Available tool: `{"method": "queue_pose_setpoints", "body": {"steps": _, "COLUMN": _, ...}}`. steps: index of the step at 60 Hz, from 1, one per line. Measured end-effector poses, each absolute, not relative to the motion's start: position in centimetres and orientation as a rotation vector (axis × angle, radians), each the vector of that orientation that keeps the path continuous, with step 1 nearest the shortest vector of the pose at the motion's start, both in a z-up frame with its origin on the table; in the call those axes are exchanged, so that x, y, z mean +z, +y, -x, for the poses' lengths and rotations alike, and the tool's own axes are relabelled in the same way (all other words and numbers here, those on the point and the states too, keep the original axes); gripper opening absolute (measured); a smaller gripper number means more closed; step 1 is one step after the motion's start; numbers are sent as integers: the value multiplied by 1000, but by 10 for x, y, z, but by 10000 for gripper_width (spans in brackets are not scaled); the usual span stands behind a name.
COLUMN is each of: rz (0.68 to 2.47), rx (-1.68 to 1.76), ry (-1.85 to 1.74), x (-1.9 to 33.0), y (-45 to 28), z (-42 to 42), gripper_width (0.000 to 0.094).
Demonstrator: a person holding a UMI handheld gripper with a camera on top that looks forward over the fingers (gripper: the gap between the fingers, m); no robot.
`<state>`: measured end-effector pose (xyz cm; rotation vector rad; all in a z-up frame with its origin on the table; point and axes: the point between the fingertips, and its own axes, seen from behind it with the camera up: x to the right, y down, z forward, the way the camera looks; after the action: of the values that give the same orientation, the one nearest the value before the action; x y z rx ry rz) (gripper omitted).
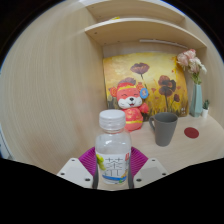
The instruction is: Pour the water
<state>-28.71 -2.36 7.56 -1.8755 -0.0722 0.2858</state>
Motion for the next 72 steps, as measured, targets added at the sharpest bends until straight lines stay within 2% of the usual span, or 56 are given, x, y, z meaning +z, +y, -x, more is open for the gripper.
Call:
{"method": "queue_pose_setpoints", "body": {"steps": 13, "rz": 1873, "rx": 490, "ry": 205, "x": 117, "y": 16, "z": 275, "gripper_width": 407}}
{"method": "queue_pose_setpoints", "body": {"steps": 21, "rz": 1834, "rx": 668, "ry": 361, "x": 155, "y": 47, "z": 271, "gripper_width": 409}}
{"method": "queue_pose_setpoints", "body": {"steps": 35, "rz": 1674, "rx": 1033, "ry": 692, "x": 207, "y": 90, "z": 245, "gripper_width": 405}}
{"method": "queue_pose_setpoints", "body": {"steps": 55, "rz": 1357, "rx": 1548, "ry": 1310, "x": 198, "y": 121, "z": 211, "gripper_width": 413}}
{"method": "queue_pose_setpoints", "body": {"steps": 72, "rz": 1069, "rx": 1714, "ry": 1631, "x": 185, "y": 132, "z": 186, "gripper_width": 415}}
